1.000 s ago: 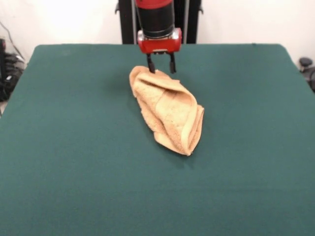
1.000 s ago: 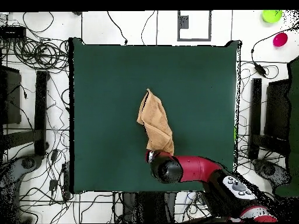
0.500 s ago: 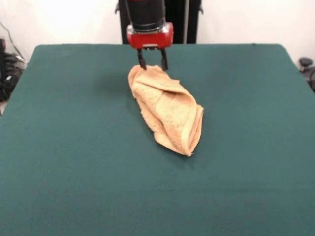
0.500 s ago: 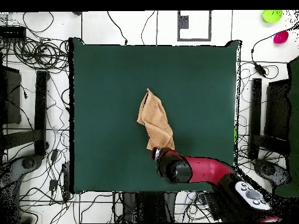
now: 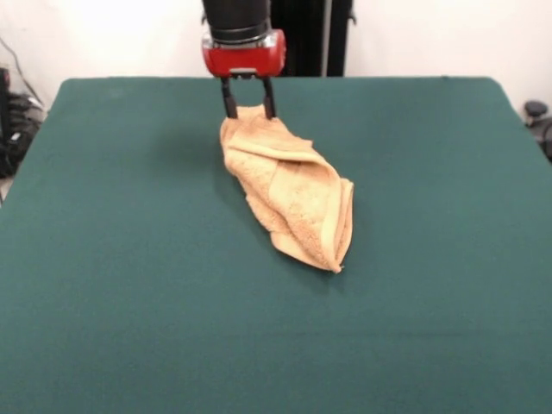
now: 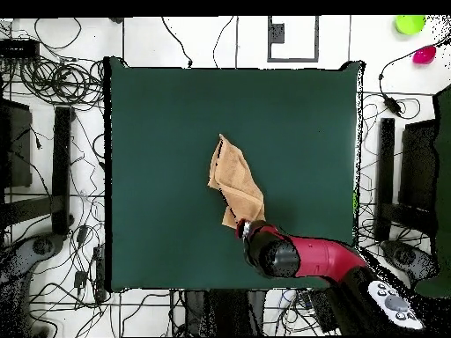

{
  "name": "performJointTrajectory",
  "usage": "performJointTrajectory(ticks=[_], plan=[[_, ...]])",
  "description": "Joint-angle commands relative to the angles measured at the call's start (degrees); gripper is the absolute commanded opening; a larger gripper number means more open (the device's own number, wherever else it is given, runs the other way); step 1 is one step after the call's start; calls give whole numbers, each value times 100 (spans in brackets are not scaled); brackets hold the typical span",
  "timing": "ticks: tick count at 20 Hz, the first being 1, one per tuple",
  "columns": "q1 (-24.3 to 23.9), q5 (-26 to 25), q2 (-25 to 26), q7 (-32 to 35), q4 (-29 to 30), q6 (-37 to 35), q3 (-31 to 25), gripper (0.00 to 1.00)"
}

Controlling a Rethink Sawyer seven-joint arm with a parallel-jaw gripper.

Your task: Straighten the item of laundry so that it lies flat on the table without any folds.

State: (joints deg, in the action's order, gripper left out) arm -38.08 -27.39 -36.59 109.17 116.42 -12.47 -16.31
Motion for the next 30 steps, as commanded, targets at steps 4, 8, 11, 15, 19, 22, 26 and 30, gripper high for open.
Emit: performJointTrajectory(ticks=[4,8,11,15,19,22,26,30], plan=[[344,-329,290,-57,-157,-158,-425,100],[354,-367,306,-9,-172,-149,-414,100],[370,-383,293,9,-182,-154,-401,100],[490,-450,363,51,-290,-116,-258,100],[754,-629,658,233,-525,178,77,100],[908,-701,881,362,-695,386,253,100],[1067,-689,1046,511,-816,566,388,100],[1071,-659,1066,506,-775,630,397,100]])
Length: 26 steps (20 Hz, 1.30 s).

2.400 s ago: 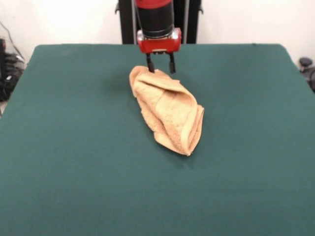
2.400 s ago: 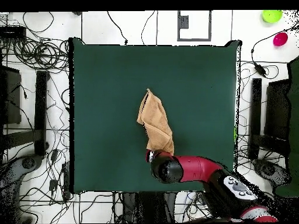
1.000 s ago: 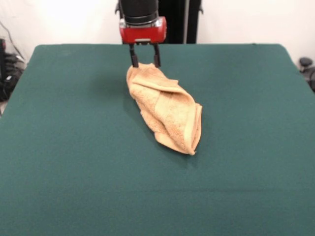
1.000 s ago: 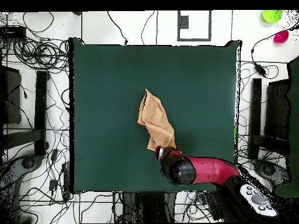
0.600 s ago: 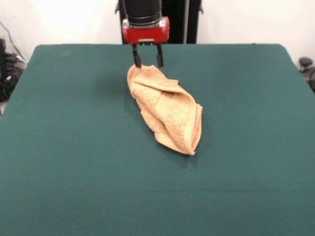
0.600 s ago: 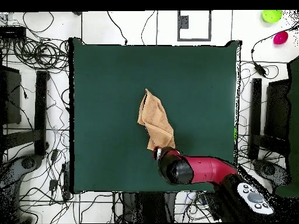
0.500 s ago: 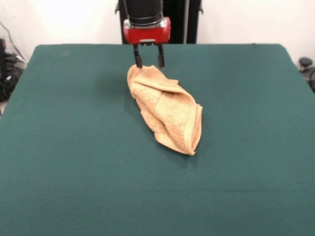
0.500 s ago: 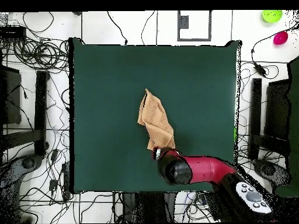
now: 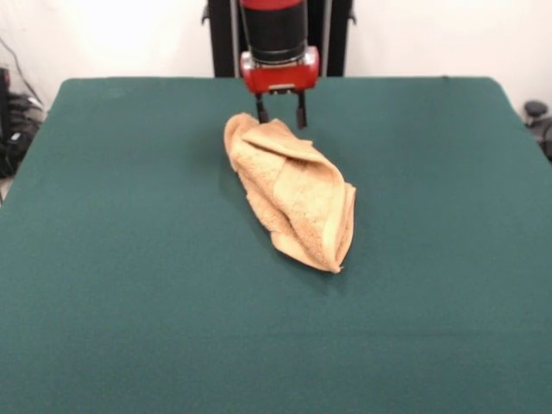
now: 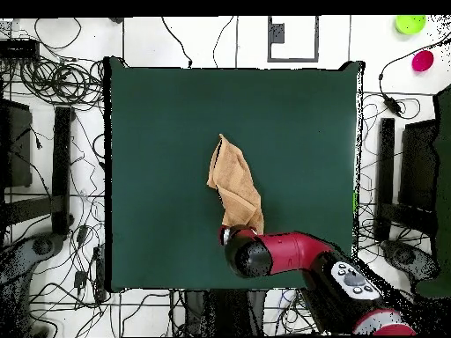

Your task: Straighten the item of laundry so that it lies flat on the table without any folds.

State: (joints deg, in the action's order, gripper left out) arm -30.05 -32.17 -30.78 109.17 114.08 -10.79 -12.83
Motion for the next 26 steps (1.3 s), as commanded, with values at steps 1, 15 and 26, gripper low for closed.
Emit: performJointTrajectory(ticks=[1,15,26], plan=[[275,-174,480,500,-531,470,61,100],[396,-184,-186,530,-305,830,180,100],[392,-149,-459,444,-187,633,154,100]])
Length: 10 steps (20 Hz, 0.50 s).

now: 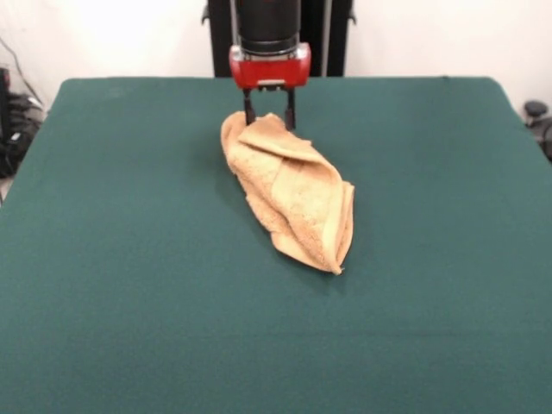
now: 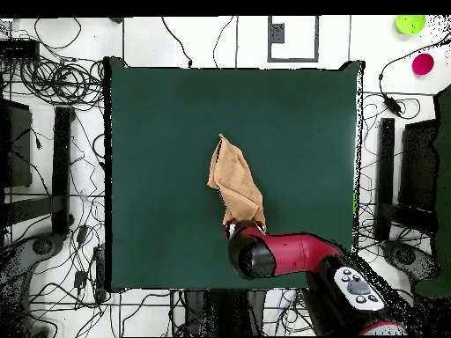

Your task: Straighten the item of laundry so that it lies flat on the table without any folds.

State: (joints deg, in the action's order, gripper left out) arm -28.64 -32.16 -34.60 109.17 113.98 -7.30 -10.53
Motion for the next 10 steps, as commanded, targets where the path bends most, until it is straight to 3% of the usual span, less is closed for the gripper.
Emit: performJointTrajectory(ticks=[1,5,6,10], plan=[[276,-144,-88,461,-168,281,-52,100],[317,-125,-116,481,-161,258,-24,100],[317,-120,-119,482,-161,254,-26,0],[306,-118,-108,492,-144,288,-29,0]])
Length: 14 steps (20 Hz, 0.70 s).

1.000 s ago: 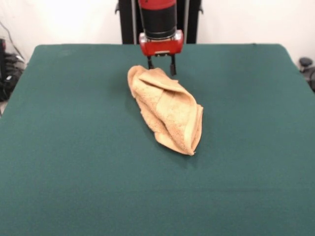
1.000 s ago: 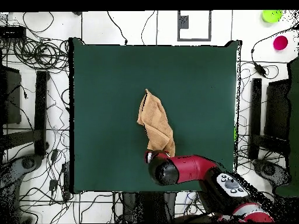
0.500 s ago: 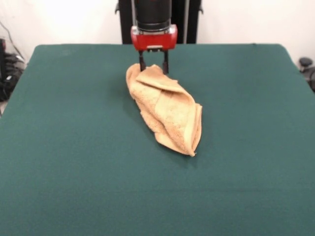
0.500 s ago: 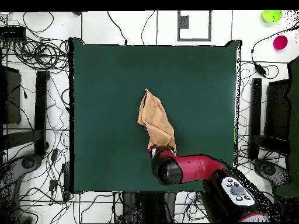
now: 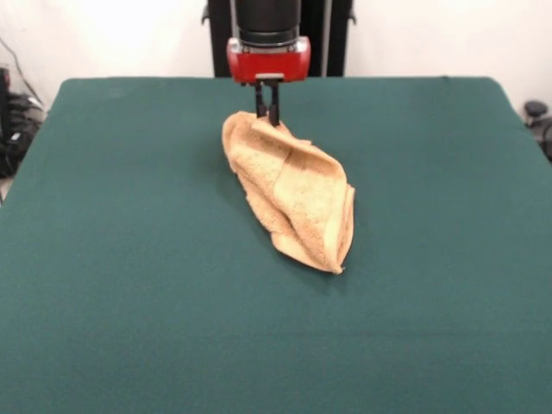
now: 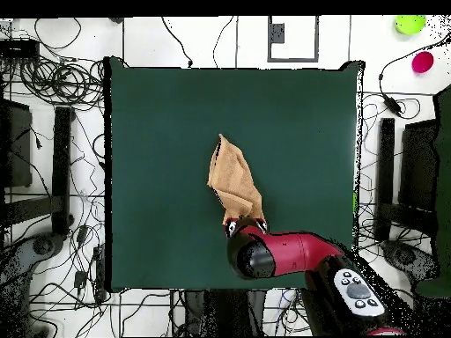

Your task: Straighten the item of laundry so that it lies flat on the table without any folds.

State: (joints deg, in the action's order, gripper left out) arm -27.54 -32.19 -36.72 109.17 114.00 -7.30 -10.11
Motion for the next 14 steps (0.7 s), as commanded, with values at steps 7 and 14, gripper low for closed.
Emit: performJointTrajectory(ticks=[7,14], plan=[[174,-121,103,472,-139,280,-102,0],[168,80,-141,478,43,-1,-323,0]])
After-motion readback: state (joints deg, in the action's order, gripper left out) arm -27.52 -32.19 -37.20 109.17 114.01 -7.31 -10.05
